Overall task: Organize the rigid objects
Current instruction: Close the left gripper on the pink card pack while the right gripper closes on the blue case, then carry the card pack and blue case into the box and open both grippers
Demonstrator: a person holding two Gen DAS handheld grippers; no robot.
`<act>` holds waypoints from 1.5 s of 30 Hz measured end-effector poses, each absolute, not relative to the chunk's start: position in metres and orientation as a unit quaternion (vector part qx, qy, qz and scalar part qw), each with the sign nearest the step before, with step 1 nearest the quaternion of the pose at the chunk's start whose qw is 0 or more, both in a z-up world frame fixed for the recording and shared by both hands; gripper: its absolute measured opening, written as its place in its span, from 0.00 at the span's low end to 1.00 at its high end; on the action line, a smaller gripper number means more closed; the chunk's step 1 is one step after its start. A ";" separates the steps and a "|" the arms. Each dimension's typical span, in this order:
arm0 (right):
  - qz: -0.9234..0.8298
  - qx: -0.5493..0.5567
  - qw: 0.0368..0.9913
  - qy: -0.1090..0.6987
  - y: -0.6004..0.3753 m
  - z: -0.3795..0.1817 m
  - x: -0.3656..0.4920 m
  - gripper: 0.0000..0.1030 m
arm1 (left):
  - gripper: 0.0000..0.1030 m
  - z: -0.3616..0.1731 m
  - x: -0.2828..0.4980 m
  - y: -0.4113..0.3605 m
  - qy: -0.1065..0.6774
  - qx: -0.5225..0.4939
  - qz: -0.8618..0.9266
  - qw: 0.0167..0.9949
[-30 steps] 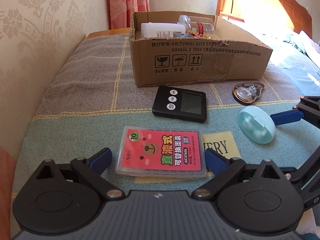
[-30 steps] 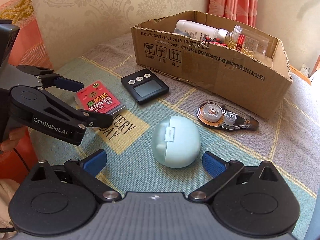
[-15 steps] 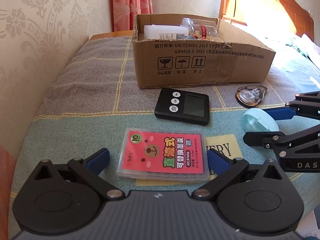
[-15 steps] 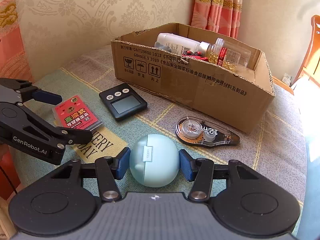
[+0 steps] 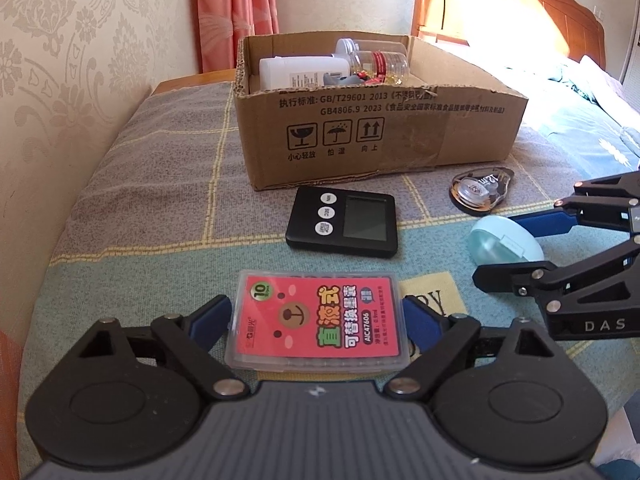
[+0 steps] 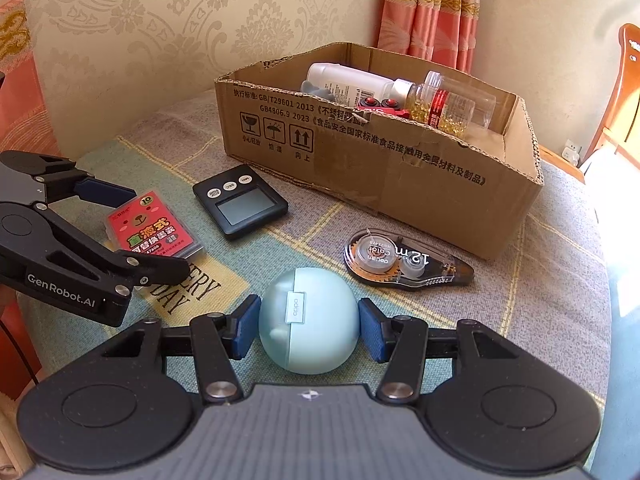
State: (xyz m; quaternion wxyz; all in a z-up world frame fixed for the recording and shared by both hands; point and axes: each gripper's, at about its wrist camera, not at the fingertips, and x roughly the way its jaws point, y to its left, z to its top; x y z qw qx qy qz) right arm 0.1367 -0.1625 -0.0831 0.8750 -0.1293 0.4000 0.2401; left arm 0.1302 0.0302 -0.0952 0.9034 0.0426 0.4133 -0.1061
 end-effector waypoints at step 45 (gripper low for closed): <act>0.169 -0.117 0.905 0.371 -0.194 -0.023 0.286 0.56 | 0.88 -0.017 0.149 0.032 0.360 0.030 -0.096 0.928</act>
